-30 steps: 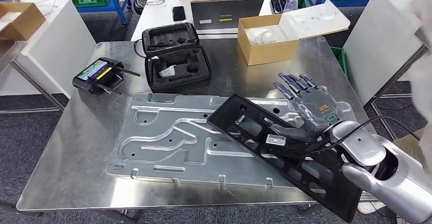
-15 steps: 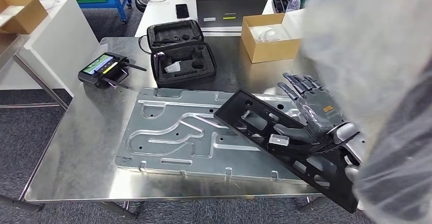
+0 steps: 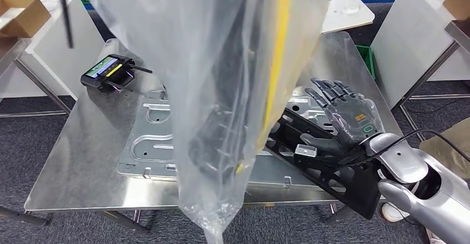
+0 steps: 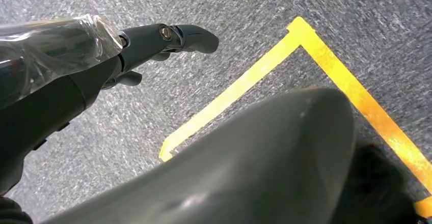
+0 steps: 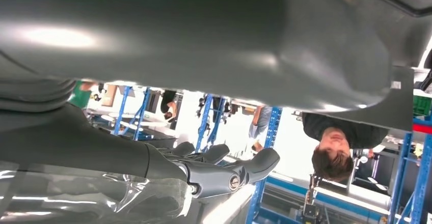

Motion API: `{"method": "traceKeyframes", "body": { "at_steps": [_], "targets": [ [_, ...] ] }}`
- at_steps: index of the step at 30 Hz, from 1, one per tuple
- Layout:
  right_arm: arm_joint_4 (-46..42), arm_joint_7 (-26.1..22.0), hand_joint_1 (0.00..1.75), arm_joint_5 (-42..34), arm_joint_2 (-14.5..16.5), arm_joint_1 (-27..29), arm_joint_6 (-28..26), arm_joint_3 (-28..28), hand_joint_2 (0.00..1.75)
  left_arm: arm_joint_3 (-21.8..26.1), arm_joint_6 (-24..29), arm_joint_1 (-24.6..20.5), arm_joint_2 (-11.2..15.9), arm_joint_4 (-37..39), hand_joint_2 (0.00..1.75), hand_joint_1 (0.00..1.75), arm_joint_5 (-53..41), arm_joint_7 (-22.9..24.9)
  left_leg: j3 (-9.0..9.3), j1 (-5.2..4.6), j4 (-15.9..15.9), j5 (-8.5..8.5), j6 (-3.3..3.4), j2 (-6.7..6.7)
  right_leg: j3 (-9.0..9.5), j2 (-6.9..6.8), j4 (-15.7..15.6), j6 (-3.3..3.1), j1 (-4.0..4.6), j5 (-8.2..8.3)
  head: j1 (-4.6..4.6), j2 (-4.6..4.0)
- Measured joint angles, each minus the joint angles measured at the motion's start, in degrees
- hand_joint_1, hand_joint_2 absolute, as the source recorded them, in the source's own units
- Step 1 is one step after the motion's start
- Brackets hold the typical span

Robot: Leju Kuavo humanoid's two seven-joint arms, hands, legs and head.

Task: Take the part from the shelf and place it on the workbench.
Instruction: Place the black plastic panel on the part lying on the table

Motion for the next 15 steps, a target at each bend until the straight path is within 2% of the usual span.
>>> {"method": "traceKeyframes", "body": {
  "at_steps": [1,2,5,6,7,8,9,10,11,12,13,15],
  "targets": [
    [0.0,0.1,0.00,-0.2,0.0,0.1,0.0,-0.2,0.00,0.0,0.0,-0.1,0.0,0.0,0.00,0.00,0.0,0.0,1.79,-0.16,-3.4,1.01,0.27,-0.05,-0.13,0.02,0.0,0.25,0.02,0.21,0.02,0.00],
    [-0.1,0.2,0.00,-0.4,0.0,0.1,-0.1,-0.4,0.00,0.0,0.0,-0.2,0.0,0.0,0.00,0.00,0.0,0.0,2.63,-0.34,-5.2,1.49,0.50,-0.09,-0.28,0.02,0.0,0.56,0.00,0.45,0.03,0.00],
    [-0.2,0.3,0.00,-1.2,-0.1,0.6,-0.2,-0.8,0.00,0.0,0.0,-0.1,0.0,0.0,0.00,0.00,0.0,0.0,2.10,-0.64,-5.9,2.54,1.30,-0.07,-0.77,0.05,-0.1,1.66,-0.21,1.01,0.04,0.00],
    [-0.2,0.4,0.00,-1.5,-0.1,0.7,-0.3,-1.0,0.00,0.0,0.0,-0.1,0.0,0.0,0.00,0.00,0.0,0.0,1.81,-0.58,-6.2,3.14,1.70,-0.01,-1.20,0.07,0.5,1.91,-0.25,0.13,0.08,0.00],
    [-0.2,0.4,0.00,-1.8,-0.2,0.8,-0.4,-1.2,0.00,0.0,0.0,-0.1,0.0,0.0,0.00,0.00,0.0,0.0,1.42,-0.45,-6.5,3.79,2.07,0.07,-1.97,0.09,2.3,2.09,-0.27,-1.69,0.11,0.00],
    [-0.2,0.5,0.00,-2.0,-0.3,0.8,-0.5,-1.3,0.00,0.0,-0.1,-0.2,0.0,0.0,0.00,0.00,0.0,0.0,0.99,-0.39,-6.6,4.33,2.35,0.17,-3.08,0.10,5.5,2.19,-0.35,-4.33,0.15,0.00],
    [-0.2,0.5,0.00,-2.2,-0.3,0.9,-0.6,-1.4,0.00,0.0,-0.1,-0.2,0.0,0.0,0.00,0.00,0.0,0.0,0.44,-0.44,-6.6,4.78,2.58,0.23,-4.39,0.10,9.6,2.35,-0.32,-7.10,0.19,0.00],
    [-0.2,0.5,0.00,-2.3,-0.3,1.1,-0.6,-1.4,0.00,0.0,-0.1,-0.2,0.0,0.0,0.00,0.00,0.0,0.0,-0.10,-0.48,-6.6,5.21,2.70,0.33,-5.49,0.10,13.6,2.52,-0.34,-9.19,0.18,0.00],
    [-0.2,0.5,0.00,-2.5,-0.3,1.3,-0.6,-1.4,0.00,0.0,-0.2,-0.2,0.0,0.0,0.00,0.00,0.0,0.0,-0.65,-0.53,-6.5,5.63,2.73,0.43,-5.92,0.10,16.3,2.65,-0.34,-10.15,0.17,0.00],
    [-0.2,0.5,0.00,-2.6,-0.3,1.4,-0.7,-1.4,0.00,0.0,-0.2,-0.2,0.0,0.0,0.00,0.00,0.0,0.0,-1.21,-0.53,-6.5,6.03,2.67,0.53,-5.31,0.09,16.8,2.74,-0.35,-9.88,0.17,0.00],
    [-0.2,0.5,0.00,-2.6,-0.3,1.5,-0.7,-1.5,0.00,0.0,-0.2,-0.2,0.0,0.0,0.00,0.00,0.0,0.0,-1.72,-0.51,-6.4,6.41,2.55,0.62,-3.50,0.05,14.8,2.80,-0.38,-8.64,0.18,0.00],
    [-0.2,0.5,0.00,-2.8,-0.3,1.4,-0.7,-1.7,0.00,0.0,-0.2,-0.2,0.0,0.0,0.00,0.00,0.0,0.0,-2.66,-0.49,-6.1,7.02,2.11,0.69,2.59,-0.12,5.9,2.85,-0.43,-5.88,0.20,0.00]
  ]
}}
